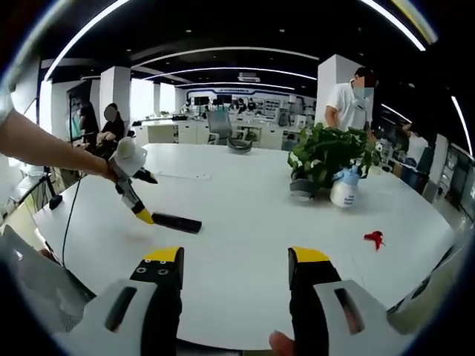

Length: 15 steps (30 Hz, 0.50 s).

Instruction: Press the specified remote control buttons in sequence, fully releasing each button before pressing the next.

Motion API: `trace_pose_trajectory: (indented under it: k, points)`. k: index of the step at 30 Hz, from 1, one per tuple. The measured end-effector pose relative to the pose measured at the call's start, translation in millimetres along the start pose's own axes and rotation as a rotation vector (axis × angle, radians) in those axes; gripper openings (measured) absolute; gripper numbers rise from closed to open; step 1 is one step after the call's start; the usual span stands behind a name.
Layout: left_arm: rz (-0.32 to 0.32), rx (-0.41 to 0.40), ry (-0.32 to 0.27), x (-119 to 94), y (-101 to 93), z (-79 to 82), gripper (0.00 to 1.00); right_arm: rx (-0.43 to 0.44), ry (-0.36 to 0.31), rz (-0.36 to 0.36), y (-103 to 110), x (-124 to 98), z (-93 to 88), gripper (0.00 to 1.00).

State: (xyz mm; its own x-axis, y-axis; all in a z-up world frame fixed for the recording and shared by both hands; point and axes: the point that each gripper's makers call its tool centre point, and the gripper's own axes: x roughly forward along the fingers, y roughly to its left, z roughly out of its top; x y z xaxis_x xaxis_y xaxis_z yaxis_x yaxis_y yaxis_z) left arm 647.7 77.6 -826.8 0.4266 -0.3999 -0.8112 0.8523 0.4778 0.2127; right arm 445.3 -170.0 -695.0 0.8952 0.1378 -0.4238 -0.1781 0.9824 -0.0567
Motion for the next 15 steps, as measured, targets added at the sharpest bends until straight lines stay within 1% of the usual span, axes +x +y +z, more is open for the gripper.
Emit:
trace_pose_trajectory:
  k: [1, 4, 5, 6, 7, 8, 9, 10, 13, 15]
  points:
    - [0.016, -0.017, -0.030, -5, 0.4, 2.2, 1.00, 0.002, -0.006, 0.002, 0, 0, 1.2, 0.59]
    - [0.027, -0.065, -0.069, -21, -2.4, 3.3, 1.00, 0.014, -0.024, 0.008, 1, -1, 4.4, 0.62]
    - [0.044, -0.085, -0.110, -29, -2.3, 7.3, 1.00, 0.016, -0.025, 0.008, 1, -1, 4.5, 0.63]
    - [0.061, -0.107, -0.131, -35, -1.0, 8.2, 1.00, 0.018, -0.025, 0.008, 1, -1, 4.3, 0.64]
    - [0.077, -0.145, -0.160, -43, 0.3, 9.0, 1.00, 0.019, -0.022, 0.009, 1, -1, 3.9, 0.65]
    - [0.074, -0.179, -0.182, -49, -0.7, 9.3, 1.00, 0.019, -0.019, 0.010, 2, -1, 3.6, 0.66]
    - [0.073, -0.212, -0.198, -54, -1.4, 9.0, 1.00, 0.018, -0.020, 0.010, 2, -1, 3.9, 0.67]
    - [0.079, -0.239, -0.227, -63, -1.4, 9.1, 1.00, 0.017, -0.024, 0.012, 3, 0, 4.8, 0.69]
    - [0.122, -0.280, -0.279, -85, 0.1, 5.1, 1.00, 0.014, -0.040, 0.016, 5, -1, 7.7, 0.74]
    - [0.137, -0.303, -0.302, -101, -3.9, 0.6, 1.00, 0.015, -0.061, 0.014, 5, -1, 11.6, 0.80]
